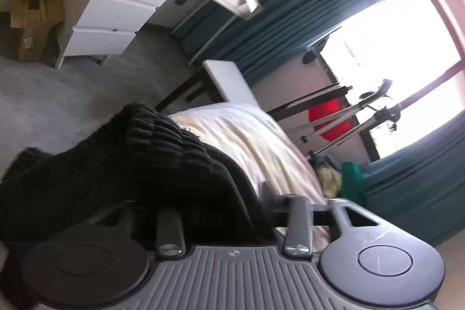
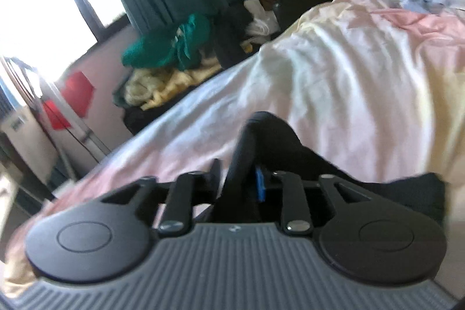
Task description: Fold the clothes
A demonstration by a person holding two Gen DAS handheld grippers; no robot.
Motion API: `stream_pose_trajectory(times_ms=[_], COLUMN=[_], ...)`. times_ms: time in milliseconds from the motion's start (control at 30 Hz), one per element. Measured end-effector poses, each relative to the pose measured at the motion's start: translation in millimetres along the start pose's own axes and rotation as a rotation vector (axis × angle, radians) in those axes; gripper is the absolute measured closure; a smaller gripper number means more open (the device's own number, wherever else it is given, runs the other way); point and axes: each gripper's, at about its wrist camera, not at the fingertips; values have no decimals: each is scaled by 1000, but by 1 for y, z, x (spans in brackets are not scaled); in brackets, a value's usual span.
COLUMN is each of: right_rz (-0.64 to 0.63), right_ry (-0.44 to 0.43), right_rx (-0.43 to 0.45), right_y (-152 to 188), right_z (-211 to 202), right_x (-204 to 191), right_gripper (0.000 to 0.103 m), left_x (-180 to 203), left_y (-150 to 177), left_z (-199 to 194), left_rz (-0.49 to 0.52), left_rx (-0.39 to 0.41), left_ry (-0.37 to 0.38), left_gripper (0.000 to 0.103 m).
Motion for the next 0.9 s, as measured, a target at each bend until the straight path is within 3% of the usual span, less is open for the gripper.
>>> stream_pose_trajectory(times_ms=[100, 133, 267, 367, 433, 533, 633, 767, 900], right_rz=[50, 79, 211, 322, 366, 395, 406, 401, 379], right_ry=[-36, -44, -68, -92, -140, -214, -250, -219, -191], right_rx=[42, 41, -29, -141, -170, -210, -231, -254, -173], right_y=[1, 2, 21, 45, 59, 75, 79, 80, 78], right_z=[-54, -68, -109, -113, -114, -109, -91, -53, -22], right_x=[27, 39, 90, 122, 132, 135, 128, 121, 115], right_gripper=[37, 35, 34, 35, 35, 35, 35, 36, 40], left_x=[4, 3, -14, -37, -46, -44, -46, -49, -48], left_y=[8, 13, 55, 90, 106, 121, 120, 116, 107], left_z=[-44, -59, -110, -118, -112, -105, -85, -55, -25], left_rz=[-1, -12, -128, -265, -289, -241, -270, -314, -353], left_rx=[52, 66, 60, -30, -126, -173, -138, -82, -27], left_ry=[38, 41, 14, -32, -14, -6, 1, 17, -54], left_gripper=[34, 24, 19, 19, 25, 25, 25, 26, 28])
Point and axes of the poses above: each gripper's, at about its wrist camera, not at the fingertips, and z roughly the way its jaws point, x to its right, y to its underside, and after that the axes turned 7 degrees about z, right-handed
